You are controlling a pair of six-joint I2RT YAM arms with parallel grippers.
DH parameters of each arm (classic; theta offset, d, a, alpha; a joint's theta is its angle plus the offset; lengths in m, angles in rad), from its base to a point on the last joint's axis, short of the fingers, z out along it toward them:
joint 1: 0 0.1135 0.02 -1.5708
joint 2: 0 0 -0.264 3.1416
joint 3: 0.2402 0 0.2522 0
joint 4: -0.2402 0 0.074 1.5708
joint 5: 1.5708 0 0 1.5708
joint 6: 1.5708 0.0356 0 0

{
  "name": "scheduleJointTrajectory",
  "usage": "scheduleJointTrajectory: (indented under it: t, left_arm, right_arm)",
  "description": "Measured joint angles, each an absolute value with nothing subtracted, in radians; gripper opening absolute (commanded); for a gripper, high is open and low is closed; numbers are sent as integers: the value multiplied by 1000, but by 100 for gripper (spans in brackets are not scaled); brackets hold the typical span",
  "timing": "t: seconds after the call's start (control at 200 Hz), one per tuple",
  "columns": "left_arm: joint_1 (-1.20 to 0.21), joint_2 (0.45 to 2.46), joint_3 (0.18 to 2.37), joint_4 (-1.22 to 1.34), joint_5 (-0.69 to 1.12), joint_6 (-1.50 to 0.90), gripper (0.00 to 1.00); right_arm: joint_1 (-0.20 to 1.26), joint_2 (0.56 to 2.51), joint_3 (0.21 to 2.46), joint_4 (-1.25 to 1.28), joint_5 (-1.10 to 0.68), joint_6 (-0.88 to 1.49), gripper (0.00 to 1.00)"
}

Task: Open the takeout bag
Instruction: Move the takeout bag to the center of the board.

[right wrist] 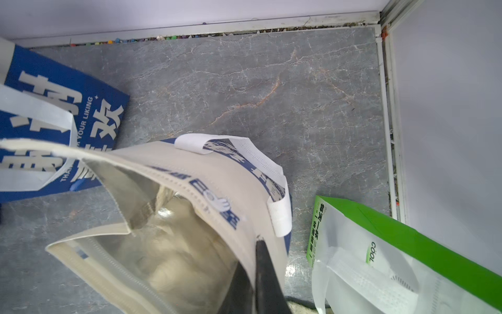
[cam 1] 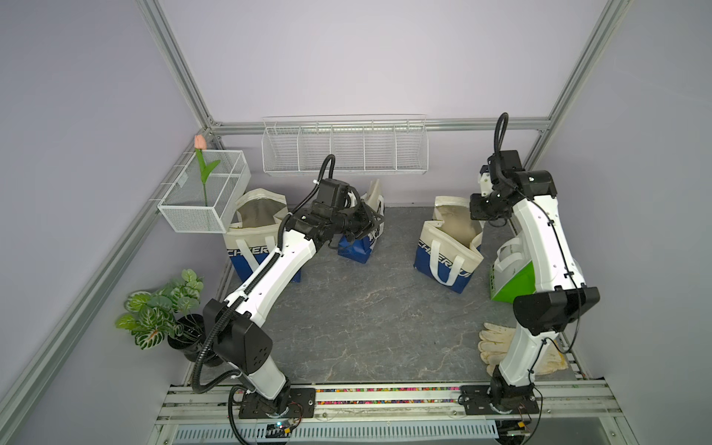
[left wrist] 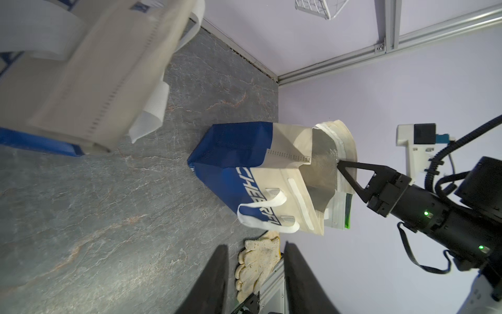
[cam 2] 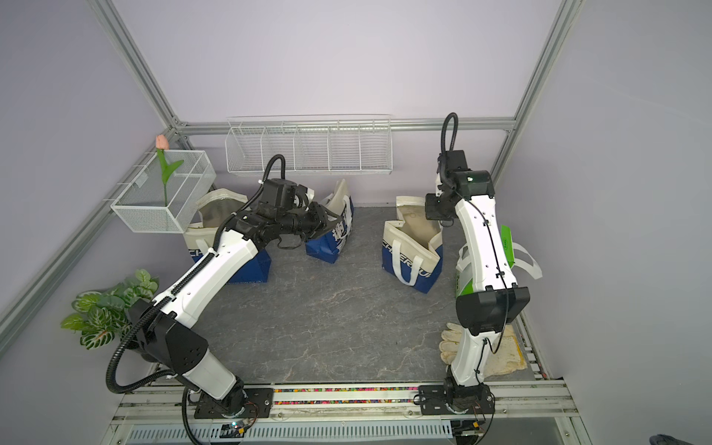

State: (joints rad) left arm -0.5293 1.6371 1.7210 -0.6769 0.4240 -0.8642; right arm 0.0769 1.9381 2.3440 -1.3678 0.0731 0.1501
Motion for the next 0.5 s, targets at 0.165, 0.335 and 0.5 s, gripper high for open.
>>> scheduleJointTrajectory:
  t: [0.165,0.335,0.5]
  left_arm:
    - [-528,1639,1851,-809,307,-709,59]
    - [-527,1711,2028,-928,162,-543,82]
    - [-527,1916,2243,-1022,70,-434,78]
  right_arm:
    - [26,2010,2414,-1382,-5,168,7]
    - [-3,2075,2533,-1432,-55,191,17]
    - [-5,2096,2590,-1454,-59,205,32]
